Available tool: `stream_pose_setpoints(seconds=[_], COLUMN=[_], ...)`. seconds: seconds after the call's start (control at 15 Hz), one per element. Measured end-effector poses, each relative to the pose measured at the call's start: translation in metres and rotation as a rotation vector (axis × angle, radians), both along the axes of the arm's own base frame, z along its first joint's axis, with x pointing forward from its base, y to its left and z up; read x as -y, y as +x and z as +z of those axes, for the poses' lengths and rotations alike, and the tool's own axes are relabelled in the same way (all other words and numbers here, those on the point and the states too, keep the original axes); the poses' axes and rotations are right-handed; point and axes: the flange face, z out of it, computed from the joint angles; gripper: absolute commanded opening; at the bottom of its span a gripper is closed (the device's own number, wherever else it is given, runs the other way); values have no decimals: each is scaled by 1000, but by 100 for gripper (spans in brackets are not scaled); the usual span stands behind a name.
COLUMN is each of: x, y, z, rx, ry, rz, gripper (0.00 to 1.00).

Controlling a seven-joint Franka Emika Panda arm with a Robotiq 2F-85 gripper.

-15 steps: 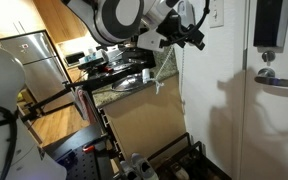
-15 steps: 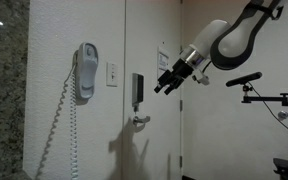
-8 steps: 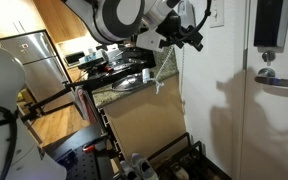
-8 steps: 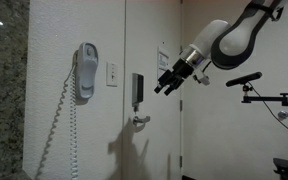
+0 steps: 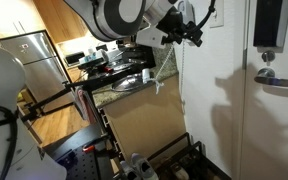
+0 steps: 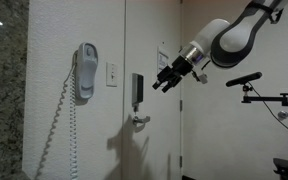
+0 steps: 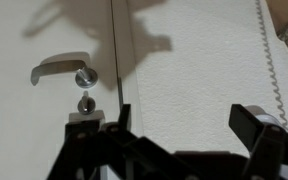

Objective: Turn the lock on the door

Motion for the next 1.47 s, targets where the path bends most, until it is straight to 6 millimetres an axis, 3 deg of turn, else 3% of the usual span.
stream_pose_setpoints(seconds=[0.4, 1.47], x=[22, 58], y=[14, 65], z=[14, -6], rx=[31, -134], ry=[50, -13], rz=[-1, -54], gripper=[100, 100])
